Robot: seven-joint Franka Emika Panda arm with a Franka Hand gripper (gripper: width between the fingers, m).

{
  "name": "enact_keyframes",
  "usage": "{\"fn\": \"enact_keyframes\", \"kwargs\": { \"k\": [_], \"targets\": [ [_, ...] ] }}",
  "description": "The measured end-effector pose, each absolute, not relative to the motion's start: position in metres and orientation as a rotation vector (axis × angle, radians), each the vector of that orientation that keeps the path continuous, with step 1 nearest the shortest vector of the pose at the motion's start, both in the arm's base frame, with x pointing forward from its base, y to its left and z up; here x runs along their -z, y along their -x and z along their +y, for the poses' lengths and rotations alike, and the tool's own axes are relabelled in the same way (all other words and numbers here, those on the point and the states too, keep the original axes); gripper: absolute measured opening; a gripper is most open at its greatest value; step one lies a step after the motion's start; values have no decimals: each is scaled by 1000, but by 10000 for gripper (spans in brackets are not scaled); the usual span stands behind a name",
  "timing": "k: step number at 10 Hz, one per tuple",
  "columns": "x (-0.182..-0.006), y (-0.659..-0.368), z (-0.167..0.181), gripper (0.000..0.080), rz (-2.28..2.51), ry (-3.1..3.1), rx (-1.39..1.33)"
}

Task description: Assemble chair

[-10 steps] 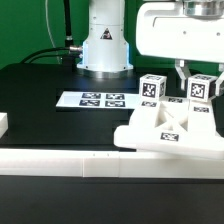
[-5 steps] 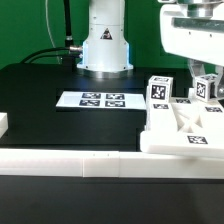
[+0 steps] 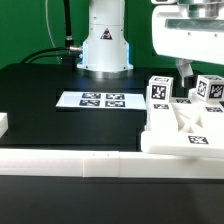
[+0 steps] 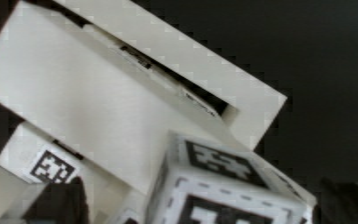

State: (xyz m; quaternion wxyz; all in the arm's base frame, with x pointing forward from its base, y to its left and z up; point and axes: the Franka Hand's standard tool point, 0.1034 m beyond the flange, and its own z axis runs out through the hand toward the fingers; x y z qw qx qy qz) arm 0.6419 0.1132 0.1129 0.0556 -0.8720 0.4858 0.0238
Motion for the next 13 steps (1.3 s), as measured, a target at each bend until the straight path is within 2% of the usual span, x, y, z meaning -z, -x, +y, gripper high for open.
{"fn": "enact_keyframes", "kwargs": {
  "k": [4,9,10,11,12,13],
  "targets": [
    [-115,-644,118,649,770,2979,0],
    [-112,-643,119,649,242,3073,10],
    [-111,-642,120,564,128,3079,12],
    [-111,-642,119,428,83,3081,14],
    [-111,-642,118,428,95,3080,13],
    [-111,-642,118,265,95,3080,13]
  ]
}}
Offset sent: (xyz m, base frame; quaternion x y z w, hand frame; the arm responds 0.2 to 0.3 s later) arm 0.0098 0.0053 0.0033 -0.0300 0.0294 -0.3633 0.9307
